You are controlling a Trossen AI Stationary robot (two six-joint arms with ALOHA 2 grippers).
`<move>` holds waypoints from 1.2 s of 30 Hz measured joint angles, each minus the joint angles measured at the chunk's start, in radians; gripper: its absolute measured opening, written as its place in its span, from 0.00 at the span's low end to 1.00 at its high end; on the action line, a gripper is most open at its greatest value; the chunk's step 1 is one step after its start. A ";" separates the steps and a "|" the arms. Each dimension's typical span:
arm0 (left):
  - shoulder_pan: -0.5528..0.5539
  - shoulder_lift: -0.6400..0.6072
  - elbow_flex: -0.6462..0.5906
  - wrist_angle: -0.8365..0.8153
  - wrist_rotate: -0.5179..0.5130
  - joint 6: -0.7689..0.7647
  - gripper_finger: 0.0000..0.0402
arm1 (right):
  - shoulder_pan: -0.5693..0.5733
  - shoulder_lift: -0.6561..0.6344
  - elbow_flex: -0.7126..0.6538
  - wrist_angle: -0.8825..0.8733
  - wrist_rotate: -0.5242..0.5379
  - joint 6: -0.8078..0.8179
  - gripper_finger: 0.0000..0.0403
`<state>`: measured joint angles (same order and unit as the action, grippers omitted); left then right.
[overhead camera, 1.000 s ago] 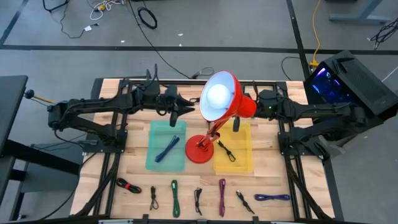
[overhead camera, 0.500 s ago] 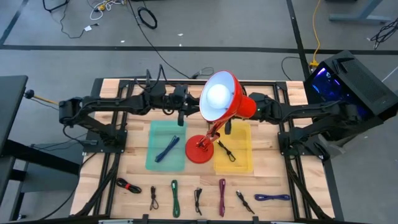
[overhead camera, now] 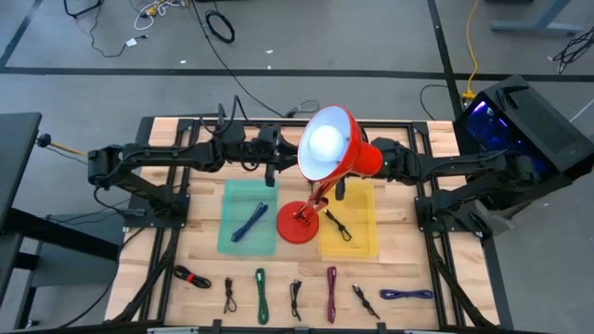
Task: Pick & Place USB Port
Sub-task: Put the right green patterned charger cable into the blue bin
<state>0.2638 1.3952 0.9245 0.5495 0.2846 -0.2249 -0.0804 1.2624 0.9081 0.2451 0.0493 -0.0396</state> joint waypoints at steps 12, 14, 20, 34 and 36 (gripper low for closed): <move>-0.003 0.100 0.001 0.120 0.010 -0.034 0.28 | 0.000 0.007 -0.001 -0.006 -0.010 0.004 0.00; -0.003 0.100 0.001 0.136 0.039 -0.032 0.26 | 0.000 0.008 -0.001 -0.001 -0.017 0.005 0.00; -0.003 0.100 0.001 0.142 0.091 -0.028 0.04 | 0.000 0.008 -0.001 -0.007 -0.018 0.005 0.00; 0.044 0.095 0.001 0.036 -0.020 -0.030 0.01 | -0.005 0.008 -0.001 -0.048 0.047 0.030 0.03; 0.056 0.095 0.001 0.018 -0.022 -0.035 0.01 | -0.014 0.008 0.000 -0.057 0.047 0.029 0.04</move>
<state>0.3199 1.4902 0.9253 0.5675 0.2629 -0.2595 -0.0939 1.2705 0.9077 0.1880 0.0965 -0.0109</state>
